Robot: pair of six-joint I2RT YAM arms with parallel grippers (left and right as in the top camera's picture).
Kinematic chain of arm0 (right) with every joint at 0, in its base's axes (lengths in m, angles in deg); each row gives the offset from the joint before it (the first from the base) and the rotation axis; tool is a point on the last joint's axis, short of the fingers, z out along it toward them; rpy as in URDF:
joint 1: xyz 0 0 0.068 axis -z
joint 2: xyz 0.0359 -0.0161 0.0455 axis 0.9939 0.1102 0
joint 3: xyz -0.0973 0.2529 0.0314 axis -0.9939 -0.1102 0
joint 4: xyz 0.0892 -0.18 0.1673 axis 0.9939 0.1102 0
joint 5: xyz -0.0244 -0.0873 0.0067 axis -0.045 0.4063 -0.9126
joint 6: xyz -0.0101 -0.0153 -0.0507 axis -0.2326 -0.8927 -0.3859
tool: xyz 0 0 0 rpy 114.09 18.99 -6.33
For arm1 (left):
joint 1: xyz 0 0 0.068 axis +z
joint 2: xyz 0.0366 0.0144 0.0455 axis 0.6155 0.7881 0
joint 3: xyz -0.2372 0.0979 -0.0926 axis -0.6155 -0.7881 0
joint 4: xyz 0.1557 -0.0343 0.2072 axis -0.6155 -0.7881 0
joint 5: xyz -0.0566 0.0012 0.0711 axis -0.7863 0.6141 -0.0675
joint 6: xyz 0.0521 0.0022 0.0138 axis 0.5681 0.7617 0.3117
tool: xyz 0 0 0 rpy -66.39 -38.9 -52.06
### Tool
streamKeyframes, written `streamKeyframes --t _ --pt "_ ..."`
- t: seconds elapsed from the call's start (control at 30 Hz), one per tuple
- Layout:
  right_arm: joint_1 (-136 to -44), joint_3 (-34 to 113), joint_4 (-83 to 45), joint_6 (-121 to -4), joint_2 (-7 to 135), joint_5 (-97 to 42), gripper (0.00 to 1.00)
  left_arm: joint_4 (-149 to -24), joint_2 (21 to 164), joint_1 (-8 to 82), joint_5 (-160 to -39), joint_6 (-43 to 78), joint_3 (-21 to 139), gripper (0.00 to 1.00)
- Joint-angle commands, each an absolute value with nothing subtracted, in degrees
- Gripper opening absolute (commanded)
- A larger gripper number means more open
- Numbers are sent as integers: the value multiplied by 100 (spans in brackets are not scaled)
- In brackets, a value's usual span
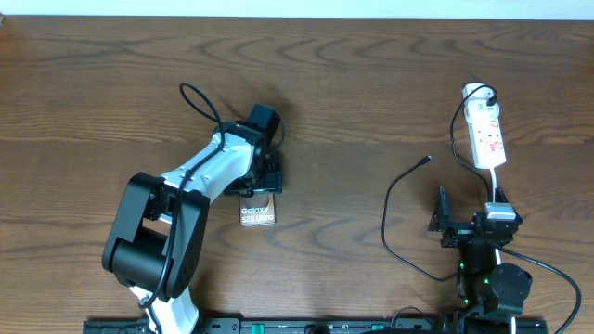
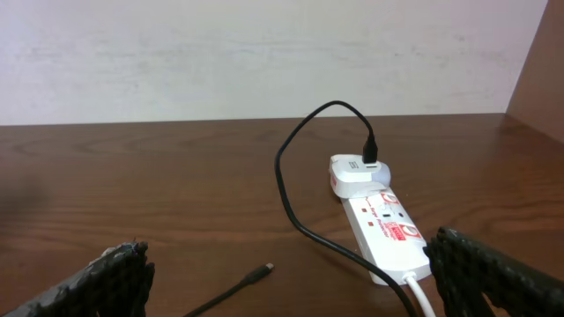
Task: Plug charger to phone and switch on socket
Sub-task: 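Close the left gripper on the phone's lower end, then lift the phone with the left gripper and raise it upright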
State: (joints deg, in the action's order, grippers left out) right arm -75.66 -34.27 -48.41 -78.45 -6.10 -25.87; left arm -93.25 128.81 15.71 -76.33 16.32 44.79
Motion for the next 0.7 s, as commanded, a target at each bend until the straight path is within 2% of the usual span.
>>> streamKeyframes --t 0.0,0.33,0.67 --pt "-7562 -3433 -4824 -7909 -645 -2579 99 -9390 12780 1579 -7915 1643 4601 66" --pt "-7562 -3433 -4824 -7909 -645 -2579 99 -9393 12015 1579 -8221 1645 4606 66" --pt "-7562 -3433 -4824 -7909 -645 -2579 99 -9388 11445 1579 -9159 1643 4606 66"
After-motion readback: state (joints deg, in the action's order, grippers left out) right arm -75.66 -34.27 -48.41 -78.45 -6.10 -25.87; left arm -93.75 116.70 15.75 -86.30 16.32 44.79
